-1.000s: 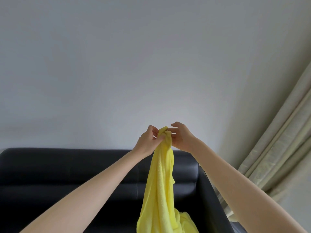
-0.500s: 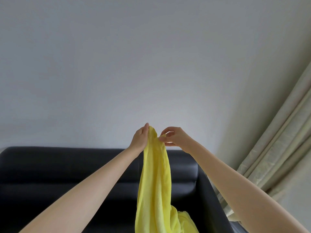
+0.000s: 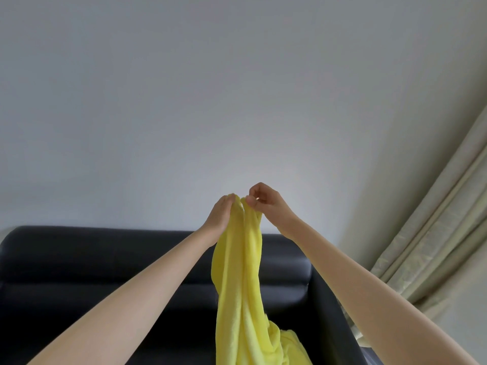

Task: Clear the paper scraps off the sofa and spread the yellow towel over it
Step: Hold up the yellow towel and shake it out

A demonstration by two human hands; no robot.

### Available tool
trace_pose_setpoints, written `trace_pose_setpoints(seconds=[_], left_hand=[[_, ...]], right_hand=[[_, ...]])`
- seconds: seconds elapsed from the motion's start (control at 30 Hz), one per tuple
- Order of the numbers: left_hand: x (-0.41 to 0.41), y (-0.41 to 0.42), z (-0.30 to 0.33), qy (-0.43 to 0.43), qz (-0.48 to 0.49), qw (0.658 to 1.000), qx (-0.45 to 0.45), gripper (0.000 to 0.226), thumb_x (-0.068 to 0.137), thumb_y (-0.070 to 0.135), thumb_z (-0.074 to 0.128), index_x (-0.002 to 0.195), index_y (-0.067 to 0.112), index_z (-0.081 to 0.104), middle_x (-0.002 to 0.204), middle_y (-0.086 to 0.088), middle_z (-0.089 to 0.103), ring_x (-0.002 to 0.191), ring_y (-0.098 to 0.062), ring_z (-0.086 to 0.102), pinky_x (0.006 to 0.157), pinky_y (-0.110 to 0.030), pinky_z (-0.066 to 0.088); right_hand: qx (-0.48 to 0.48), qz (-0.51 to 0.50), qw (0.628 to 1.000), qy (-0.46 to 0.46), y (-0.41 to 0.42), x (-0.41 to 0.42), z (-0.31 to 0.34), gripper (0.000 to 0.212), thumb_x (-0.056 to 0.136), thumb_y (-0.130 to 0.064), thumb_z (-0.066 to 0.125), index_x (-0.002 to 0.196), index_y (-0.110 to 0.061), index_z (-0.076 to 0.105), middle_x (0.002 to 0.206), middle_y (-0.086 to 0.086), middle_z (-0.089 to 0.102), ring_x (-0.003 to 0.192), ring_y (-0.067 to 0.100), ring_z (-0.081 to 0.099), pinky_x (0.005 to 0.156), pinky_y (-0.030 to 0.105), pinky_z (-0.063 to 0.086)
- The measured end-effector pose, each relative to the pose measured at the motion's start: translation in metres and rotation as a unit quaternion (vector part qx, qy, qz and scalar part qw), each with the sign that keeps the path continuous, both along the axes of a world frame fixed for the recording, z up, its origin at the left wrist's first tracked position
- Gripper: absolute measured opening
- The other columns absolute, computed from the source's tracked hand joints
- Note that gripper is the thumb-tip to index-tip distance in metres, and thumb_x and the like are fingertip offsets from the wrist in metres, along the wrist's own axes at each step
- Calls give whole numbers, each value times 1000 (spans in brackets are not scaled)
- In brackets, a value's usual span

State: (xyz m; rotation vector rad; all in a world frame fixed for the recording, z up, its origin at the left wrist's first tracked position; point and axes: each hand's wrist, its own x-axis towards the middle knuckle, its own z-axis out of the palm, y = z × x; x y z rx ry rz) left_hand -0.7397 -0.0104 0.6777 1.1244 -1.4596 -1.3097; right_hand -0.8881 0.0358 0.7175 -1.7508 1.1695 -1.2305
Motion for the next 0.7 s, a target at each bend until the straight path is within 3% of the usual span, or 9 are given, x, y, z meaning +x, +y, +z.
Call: trace_pose_setpoints(seconds=[0.17, 0.27, 0.47, 0.6, 0.7], left_hand=[[-1, 13, 6, 15, 7, 999, -49, 52, 102, 48, 26, 103, 14, 65, 105, -10, 69, 99, -20, 65, 91, -35, 50], [0, 17, 9, 19, -1, 998, -56, 45, 104, 41, 25, 94, 20, 64, 100, -6, 68, 96, -19, 64, 85, -32, 51], [3, 20, 2, 18, -18, 999, -32, 55, 102, 48, 20, 112, 14, 62, 106, -4, 66, 102, -18, 61, 92, -35, 49], [4, 23, -2, -10, -49, 996, -72, 42, 94, 52, 47, 108, 15, 59, 104, -1, 65, 103, -21, 62, 90, -36, 51], [3, 23, -6, -37, -52, 992, -108, 31, 94, 41, 53, 108, 14, 57, 103, 0, 61, 103, -22, 60, 86, -33, 50]], right_hand=[[48, 63, 993, -85, 5, 7, 1, 10, 95, -12, 57, 87, -10, 53, 75, -4, 59, 69, 10, 56, 65, 17, 45], [68, 73, 991, -87, 6, 8, 1, 9, 95, -14, 56, 91, -7, 52, 79, -2, 64, 71, 10, 62, 63, 17, 48], [43, -56, 996, -53, -4, 6, -9, 9, 88, -14, 67, 85, -10, 59, 77, -2, 62, 72, 9, 58, 71, 19, 46], [30, -106, 993, -48, -7, 8, -16, 9, 86, -13, 69, 86, -8, 61, 80, 1, 62, 75, 14, 58, 70, 21, 47], [38, -121, 991, -46, -8, 8, -17, 12, 84, -16, 71, 85, -9, 62, 78, -3, 61, 72, 9, 55, 64, 17, 44]])
